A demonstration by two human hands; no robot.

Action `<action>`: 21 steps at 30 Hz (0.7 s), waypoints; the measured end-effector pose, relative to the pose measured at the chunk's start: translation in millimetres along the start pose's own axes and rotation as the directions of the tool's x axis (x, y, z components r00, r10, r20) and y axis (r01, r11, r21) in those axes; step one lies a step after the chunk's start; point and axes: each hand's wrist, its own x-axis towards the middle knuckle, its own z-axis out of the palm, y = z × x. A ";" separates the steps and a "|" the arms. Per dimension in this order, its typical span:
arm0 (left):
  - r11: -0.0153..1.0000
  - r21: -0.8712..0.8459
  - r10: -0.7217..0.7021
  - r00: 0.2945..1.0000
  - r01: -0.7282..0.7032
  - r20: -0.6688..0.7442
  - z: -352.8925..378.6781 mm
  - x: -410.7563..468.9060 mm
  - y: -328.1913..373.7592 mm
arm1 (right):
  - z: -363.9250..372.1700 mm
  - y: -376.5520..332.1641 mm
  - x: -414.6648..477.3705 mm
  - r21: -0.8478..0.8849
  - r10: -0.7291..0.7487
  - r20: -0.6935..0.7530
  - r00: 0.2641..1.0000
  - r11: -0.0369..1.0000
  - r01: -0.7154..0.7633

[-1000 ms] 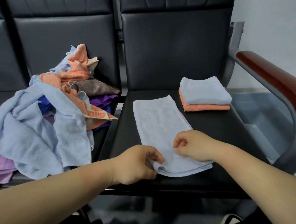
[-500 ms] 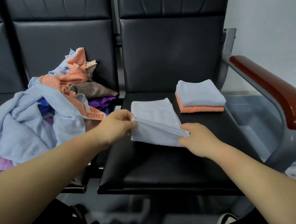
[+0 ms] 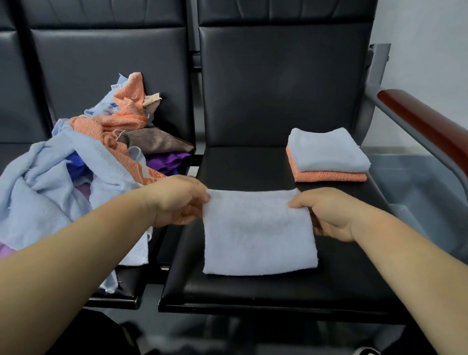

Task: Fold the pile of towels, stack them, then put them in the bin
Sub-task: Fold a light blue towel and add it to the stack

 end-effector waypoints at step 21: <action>0.715 0.699 0.352 0.874 -0.018 -0.337 40.7 95.0 -17.8 | 3.0 17.0 73.2 -0.680 -0.217 -0.350 0.911 0.728 -0.088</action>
